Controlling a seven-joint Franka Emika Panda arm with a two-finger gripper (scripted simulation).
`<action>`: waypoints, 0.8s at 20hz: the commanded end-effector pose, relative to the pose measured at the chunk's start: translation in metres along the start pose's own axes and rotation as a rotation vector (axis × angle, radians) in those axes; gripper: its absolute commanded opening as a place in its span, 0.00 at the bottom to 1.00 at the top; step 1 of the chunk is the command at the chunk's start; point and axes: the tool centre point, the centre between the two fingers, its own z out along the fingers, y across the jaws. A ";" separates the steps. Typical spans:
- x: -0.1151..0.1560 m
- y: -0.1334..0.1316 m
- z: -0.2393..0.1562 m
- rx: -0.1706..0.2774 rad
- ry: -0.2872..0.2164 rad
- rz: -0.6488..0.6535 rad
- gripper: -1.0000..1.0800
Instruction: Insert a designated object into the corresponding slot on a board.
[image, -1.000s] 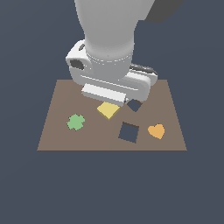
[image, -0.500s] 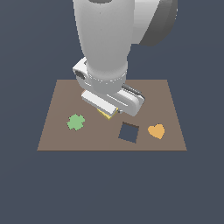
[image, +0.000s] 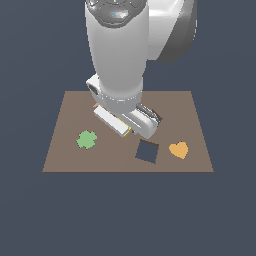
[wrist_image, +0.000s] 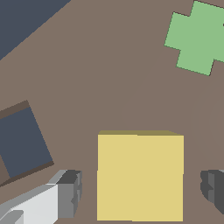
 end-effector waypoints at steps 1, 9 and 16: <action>0.000 0.000 0.001 0.001 0.000 0.008 0.96; 0.000 0.000 0.017 0.001 0.000 0.007 0.96; 0.000 0.000 0.021 0.001 0.000 0.008 0.00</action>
